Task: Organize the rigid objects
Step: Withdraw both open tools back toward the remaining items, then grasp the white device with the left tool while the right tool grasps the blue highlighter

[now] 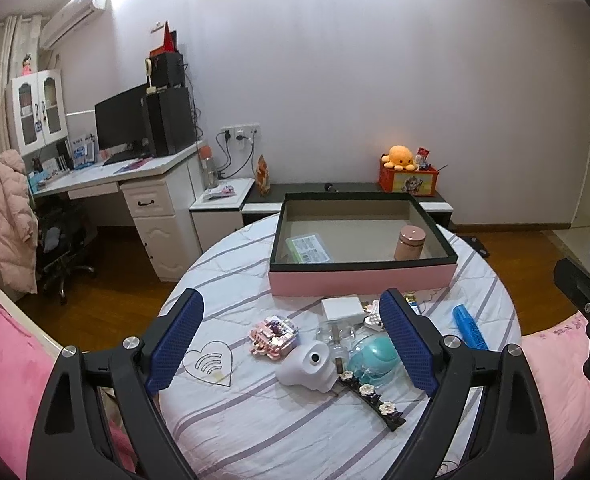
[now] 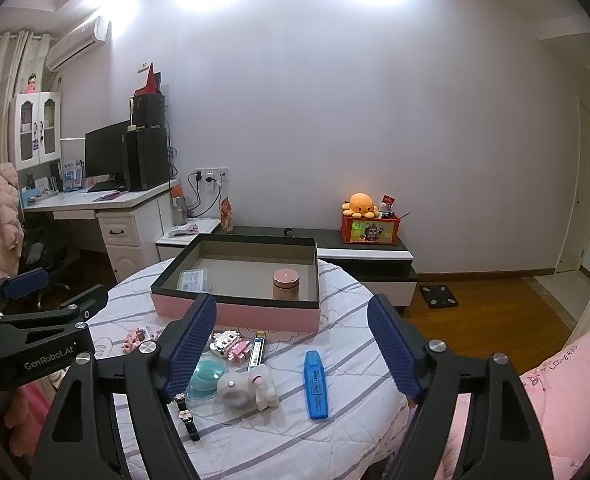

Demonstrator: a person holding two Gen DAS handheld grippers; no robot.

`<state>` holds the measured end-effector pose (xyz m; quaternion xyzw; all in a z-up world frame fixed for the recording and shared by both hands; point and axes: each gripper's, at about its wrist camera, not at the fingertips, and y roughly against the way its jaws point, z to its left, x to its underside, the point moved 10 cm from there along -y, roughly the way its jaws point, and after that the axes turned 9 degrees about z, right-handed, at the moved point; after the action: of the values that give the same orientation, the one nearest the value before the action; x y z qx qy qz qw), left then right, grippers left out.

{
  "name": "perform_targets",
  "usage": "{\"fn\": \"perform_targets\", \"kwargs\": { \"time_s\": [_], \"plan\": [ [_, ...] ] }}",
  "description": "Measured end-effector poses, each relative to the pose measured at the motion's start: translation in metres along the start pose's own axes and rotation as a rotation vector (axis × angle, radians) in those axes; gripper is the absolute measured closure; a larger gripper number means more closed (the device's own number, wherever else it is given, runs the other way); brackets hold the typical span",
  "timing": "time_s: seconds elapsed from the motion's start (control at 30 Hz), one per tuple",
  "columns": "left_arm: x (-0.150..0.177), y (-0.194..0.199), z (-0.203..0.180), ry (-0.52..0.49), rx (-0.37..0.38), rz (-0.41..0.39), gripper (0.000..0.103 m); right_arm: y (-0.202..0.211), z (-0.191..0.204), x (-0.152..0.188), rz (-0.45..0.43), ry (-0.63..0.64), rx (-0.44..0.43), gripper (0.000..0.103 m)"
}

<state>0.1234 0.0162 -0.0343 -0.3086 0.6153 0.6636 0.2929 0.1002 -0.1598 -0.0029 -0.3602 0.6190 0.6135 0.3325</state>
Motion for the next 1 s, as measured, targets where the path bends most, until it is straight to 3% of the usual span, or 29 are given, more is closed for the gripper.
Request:
{"fn": "perform_targets", "kwargs": {
  "time_s": [0.27,0.6,0.87,0.93,1.0],
  "plan": [
    [0.008,-0.034,0.006,-0.013,-0.023,0.098,0.012,-0.035,-0.008,0.009,0.092,-0.012,0.016,0.023],
    [0.033,-0.098,0.013,-0.014,-0.042,0.284,0.011,-0.093,-0.033,0.038,0.270,-0.032,0.076,0.024],
    [0.047,-0.135,0.021,-0.005,-0.053,0.389,0.008,-0.141,-0.046,0.064,0.408,-0.029,0.123,0.024],
    [0.050,-0.144,0.021,0.002,-0.031,0.407,0.000,-0.153,-0.051,0.073,0.447,-0.032,0.141,0.024],
    [0.051,-0.150,0.019,0.008,-0.004,0.425,0.000,-0.164,-0.054,0.081,0.483,-0.028,0.160,0.024]
  ]
}}
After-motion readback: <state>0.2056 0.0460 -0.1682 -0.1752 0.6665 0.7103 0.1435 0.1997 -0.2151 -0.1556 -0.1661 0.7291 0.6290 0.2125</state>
